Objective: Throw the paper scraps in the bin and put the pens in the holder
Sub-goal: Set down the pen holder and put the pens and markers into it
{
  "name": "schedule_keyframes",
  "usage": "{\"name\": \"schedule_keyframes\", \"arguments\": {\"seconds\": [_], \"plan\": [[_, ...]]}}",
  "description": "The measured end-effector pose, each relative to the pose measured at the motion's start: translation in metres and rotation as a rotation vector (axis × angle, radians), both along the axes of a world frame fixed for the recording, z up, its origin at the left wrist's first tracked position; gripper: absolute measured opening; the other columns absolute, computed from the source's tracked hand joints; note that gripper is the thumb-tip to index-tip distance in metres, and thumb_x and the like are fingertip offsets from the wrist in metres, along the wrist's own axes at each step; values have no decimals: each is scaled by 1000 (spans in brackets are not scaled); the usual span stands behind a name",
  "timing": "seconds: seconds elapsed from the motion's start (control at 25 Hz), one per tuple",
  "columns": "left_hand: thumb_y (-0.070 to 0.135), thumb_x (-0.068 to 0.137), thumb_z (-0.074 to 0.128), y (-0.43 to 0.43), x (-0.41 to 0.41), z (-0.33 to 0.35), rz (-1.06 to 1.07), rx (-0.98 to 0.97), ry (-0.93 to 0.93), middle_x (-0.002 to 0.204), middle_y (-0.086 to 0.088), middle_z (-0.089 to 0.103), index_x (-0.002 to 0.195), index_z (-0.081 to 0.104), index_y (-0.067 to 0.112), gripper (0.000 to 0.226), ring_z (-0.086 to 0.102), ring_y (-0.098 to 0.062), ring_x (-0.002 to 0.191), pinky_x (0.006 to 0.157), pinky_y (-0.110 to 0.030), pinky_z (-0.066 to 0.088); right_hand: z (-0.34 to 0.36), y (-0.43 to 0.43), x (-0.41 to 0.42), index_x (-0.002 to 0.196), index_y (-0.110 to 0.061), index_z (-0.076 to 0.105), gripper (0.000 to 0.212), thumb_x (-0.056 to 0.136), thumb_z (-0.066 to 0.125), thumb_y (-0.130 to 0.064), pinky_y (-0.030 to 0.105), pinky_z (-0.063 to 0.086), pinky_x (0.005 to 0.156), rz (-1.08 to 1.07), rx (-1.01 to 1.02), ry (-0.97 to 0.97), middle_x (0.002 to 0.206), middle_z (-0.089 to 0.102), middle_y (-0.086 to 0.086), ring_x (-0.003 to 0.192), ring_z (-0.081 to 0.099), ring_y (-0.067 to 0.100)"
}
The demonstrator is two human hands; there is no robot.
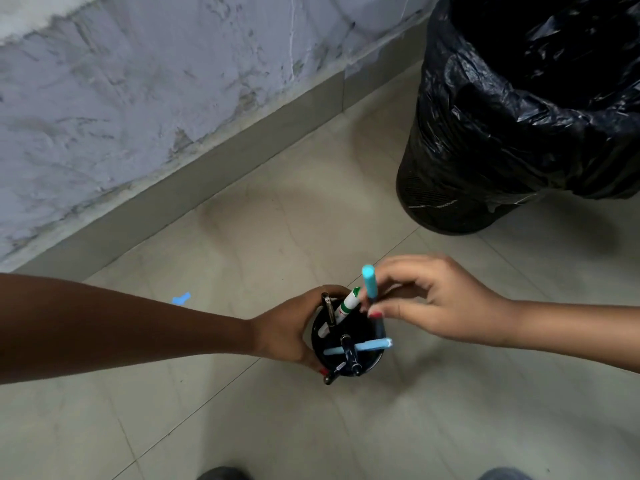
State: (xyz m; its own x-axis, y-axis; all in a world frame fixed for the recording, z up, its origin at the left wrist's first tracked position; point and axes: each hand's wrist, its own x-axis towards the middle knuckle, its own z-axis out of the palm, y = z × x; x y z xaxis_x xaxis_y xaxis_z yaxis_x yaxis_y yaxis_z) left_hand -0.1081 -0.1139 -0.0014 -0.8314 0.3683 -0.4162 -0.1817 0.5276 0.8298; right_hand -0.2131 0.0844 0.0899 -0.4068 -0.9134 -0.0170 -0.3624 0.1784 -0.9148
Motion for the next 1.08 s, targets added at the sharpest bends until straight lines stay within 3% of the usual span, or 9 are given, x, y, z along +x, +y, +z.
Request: {"name": "schedule_keyframes", "arguments": {"seconds": [0.08,0.16,0.32,0.48,0.6,0.68,0.8,0.96,1.08], "plan": [[12,57,87,0,-2,1,0,-18,35,119,32,38,118,26,48,94,38,23,108,92,-1,32,0,-8,-7,86,-18,67,13,77,70,-9,29,58,80,-118,-31,-128,87,69,3,86,69,14],[16,57,87,0,-2,1,-3,-12,57,119,31,40,120,31,44,88,40,23,108,92,-1,32,-5,-13,-5,87,-12,68,15,76,72,-3,22,56,80,-37,28,-92,88,68,4,88,67,11],[28,56,83,-2,0,0,93,54,81,125,10,53,126,40,28,82,49,-2,116,97,-23,45,-18,-8,-6,106,-20,64,47,64,80,-34,8,41,79,96,90,250,96,55,2,90,52,2],[34,52,76,-7,-19,17,262,125,106,124,15,51,121,37,41,80,50,0,114,82,-16,51,-25,0,-37,116,-30,51,60,64,73,-51,6,37,76,-43,16,168,102,49,-4,88,48,0],[38,49,77,-9,-38,25,388,145,165,117,22,53,119,39,41,80,53,4,108,78,-12,49,-41,7,-53,130,-43,32,86,57,72,-65,11,39,87,16,208,66,126,40,-8,106,45,3],[36,49,80,-6,-50,25,444,167,196,115,22,57,122,42,39,83,55,0,107,79,-14,50,-57,2,-55,130,-46,19,103,51,87,-44,4,33,94,61,241,-39,135,31,-23,119,37,-14],[34,48,84,-2,-64,17,446,173,219,121,15,58,126,43,34,88,56,-4,110,83,-17,50,-77,-21,-62,118,-34,32,89,57,83,6,1,38,89,20,164,-189,116,54,-33,109,49,-18],[29,57,83,-19,-86,11,411,88,310,136,9,47,134,32,29,93,46,-4,125,100,-18,40,-89,-39,-82,116,-26,46,69,56,80,-19,30,51,91,-179,100,-186,113,63,-12,107,61,7],[38,70,72,-50,-106,9,264,-160,424,146,1,35,138,26,22,83,34,-8,134,109,-24,32,-88,-46,-95,112,-44,44,73,55,80,-16,5,47,81,-276,22,-227,103,63,-32,95,59,-13]]}}
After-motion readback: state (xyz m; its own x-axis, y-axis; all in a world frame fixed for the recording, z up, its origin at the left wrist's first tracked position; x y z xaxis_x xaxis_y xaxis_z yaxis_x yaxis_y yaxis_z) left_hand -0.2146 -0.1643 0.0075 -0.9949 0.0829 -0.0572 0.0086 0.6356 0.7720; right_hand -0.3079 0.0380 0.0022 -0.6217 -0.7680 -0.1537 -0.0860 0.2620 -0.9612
